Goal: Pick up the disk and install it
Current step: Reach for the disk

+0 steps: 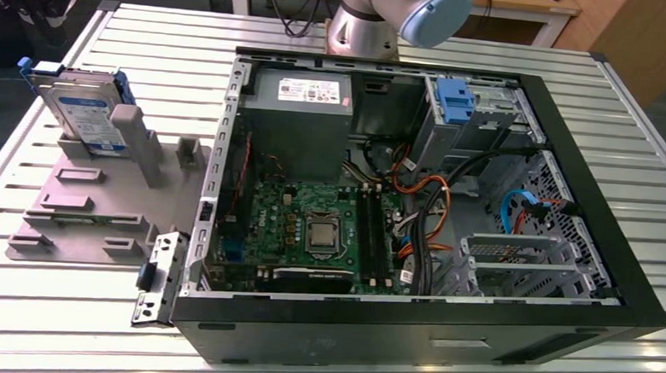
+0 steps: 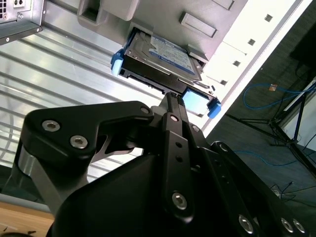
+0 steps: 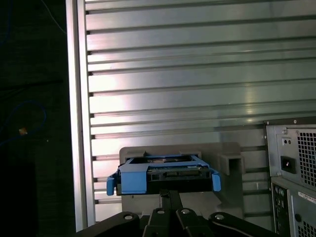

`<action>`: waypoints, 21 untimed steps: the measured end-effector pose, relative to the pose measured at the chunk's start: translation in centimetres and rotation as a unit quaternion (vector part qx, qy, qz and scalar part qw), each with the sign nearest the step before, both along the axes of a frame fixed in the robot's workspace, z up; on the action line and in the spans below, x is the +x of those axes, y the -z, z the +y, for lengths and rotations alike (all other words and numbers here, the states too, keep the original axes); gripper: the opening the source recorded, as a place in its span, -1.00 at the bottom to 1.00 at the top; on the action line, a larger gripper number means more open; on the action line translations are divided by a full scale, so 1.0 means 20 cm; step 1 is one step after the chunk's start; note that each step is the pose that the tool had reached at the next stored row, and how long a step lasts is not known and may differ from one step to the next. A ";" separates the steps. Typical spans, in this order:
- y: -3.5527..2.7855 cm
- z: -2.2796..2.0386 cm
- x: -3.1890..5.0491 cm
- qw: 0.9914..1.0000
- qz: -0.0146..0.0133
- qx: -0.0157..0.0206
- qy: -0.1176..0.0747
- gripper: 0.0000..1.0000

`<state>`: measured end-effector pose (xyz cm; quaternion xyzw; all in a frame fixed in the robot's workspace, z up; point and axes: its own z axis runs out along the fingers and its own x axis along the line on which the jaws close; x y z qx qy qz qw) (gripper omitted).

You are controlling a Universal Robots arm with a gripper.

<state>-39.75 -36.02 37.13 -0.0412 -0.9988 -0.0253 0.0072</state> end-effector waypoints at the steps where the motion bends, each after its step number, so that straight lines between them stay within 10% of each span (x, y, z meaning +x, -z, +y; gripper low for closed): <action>1: 0.000 0.000 0.000 1.000 0.000 0.000 0.000 -0.79; 14: 0.056 0.000 0.000 1.000 -0.009 0.000 0.000 -0.79; 21: 0.069 0.000 -0.003 1.000 -0.009 0.000 0.000 -0.79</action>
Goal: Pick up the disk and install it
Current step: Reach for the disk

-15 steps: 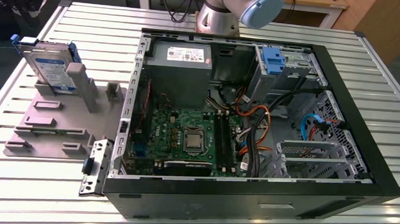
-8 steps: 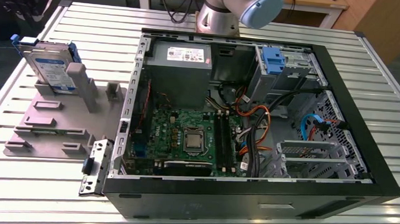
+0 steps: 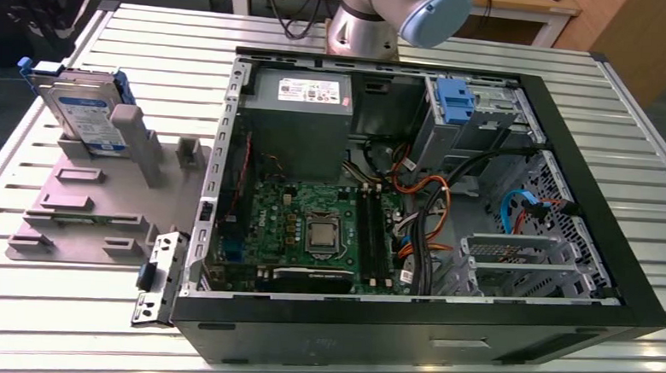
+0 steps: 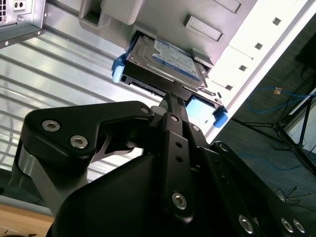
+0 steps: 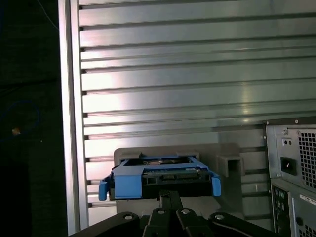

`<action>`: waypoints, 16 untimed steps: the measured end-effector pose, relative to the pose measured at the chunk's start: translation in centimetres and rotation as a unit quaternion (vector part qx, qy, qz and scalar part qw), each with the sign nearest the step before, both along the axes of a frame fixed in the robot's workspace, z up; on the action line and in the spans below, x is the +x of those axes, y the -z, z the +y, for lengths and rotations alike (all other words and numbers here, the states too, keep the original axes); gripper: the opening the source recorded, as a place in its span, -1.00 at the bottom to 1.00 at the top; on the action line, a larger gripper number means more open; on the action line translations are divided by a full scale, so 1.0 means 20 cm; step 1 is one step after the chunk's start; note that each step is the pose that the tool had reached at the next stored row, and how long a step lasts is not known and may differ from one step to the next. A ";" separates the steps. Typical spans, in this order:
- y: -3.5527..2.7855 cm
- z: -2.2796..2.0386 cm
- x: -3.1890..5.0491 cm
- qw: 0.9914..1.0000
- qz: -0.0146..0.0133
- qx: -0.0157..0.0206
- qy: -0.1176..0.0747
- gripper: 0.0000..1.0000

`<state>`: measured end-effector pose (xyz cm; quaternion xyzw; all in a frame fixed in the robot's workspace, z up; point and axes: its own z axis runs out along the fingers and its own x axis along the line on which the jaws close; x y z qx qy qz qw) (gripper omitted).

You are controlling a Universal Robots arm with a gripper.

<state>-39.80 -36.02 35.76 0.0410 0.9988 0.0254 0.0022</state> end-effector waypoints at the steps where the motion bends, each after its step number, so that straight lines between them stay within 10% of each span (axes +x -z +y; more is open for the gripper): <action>1: 0.004 0.000 -0.001 1.000 0.000 0.000 0.000 -0.79; 16: 0.052 -0.001 -0.003 1.000 0.000 -0.002 0.000 -0.79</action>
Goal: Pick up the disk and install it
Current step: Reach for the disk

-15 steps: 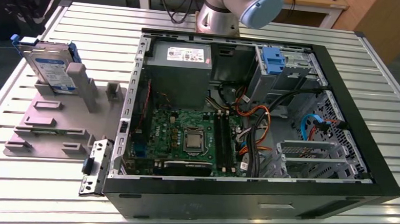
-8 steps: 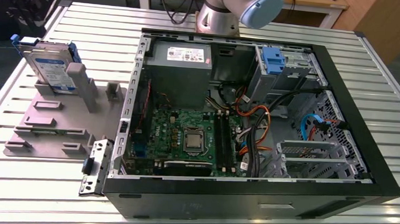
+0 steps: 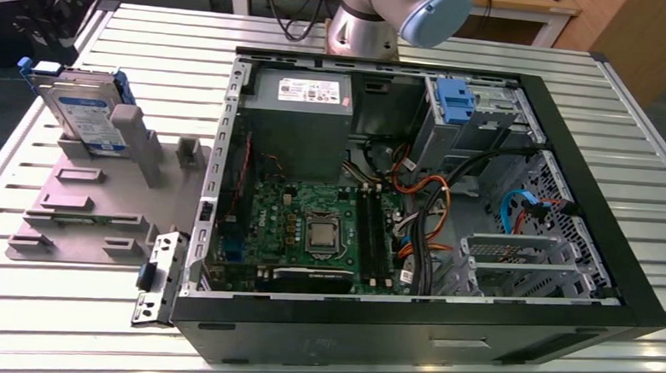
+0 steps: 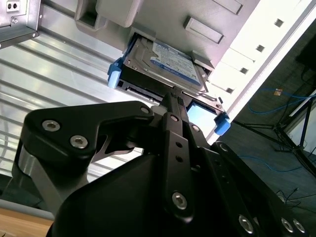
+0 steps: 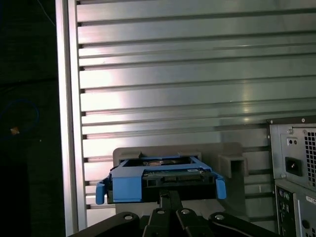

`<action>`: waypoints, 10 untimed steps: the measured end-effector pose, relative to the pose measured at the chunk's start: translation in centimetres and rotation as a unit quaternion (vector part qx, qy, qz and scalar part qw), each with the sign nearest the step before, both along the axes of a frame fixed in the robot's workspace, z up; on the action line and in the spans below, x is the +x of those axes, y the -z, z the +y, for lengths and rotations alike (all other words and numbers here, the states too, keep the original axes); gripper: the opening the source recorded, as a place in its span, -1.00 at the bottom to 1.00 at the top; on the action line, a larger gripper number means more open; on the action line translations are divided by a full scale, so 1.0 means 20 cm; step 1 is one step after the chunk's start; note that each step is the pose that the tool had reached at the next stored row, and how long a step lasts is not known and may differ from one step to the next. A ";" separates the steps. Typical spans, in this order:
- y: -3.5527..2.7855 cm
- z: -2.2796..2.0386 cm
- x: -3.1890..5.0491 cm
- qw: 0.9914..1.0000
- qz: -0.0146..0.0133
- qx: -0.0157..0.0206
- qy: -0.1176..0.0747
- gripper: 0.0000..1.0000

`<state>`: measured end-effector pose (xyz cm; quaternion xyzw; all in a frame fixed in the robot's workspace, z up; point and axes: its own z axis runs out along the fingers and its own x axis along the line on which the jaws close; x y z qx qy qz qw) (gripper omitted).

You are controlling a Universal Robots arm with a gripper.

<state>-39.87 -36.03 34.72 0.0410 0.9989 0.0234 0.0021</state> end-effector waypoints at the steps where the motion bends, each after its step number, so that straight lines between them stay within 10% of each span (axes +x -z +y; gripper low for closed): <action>1: 0.001 0.000 0.000 1.000 0.000 0.000 0.000 -0.79; 10: 0.022 0.000 -0.027 1.000 0.000 0.000 0.000 -0.79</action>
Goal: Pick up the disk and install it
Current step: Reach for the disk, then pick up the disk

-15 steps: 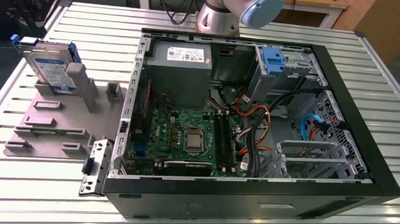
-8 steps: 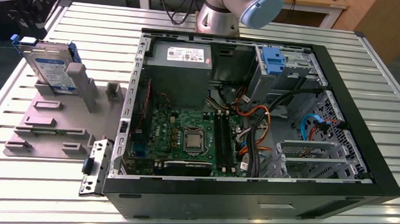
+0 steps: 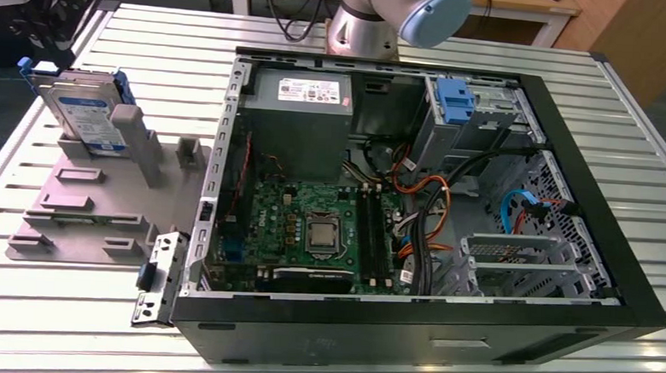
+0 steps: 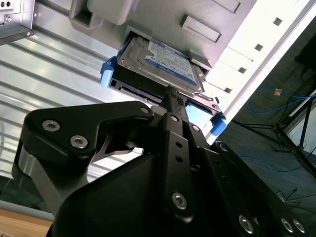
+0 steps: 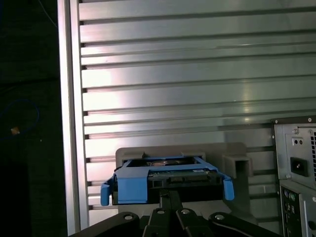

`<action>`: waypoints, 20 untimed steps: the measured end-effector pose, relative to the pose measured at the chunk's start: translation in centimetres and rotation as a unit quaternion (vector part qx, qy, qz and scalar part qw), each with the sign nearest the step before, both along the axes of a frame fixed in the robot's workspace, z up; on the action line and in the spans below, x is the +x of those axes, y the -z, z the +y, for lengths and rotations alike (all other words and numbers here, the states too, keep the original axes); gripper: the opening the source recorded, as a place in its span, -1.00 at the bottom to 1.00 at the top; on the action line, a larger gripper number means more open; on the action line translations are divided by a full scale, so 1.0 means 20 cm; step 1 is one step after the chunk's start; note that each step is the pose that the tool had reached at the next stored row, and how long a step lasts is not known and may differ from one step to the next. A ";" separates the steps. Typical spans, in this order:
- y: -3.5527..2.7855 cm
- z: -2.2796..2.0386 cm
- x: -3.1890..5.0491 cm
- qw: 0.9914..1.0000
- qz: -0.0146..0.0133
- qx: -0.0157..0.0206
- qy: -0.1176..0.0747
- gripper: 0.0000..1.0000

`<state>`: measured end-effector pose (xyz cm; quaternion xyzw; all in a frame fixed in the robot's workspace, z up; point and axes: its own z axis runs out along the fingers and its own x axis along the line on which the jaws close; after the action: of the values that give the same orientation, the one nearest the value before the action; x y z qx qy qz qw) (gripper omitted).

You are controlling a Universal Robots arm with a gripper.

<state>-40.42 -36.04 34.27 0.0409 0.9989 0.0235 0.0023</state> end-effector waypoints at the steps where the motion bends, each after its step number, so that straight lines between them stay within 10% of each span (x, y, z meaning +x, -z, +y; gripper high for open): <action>1: 0.002 0.000 0.000 1.000 0.000 0.000 0.000 -0.79; 20: 0.006 0.000 0.000 1.000 0.000 0.000 0.000 -0.79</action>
<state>-40.42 -36.03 34.14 0.0409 0.9989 0.0235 0.0022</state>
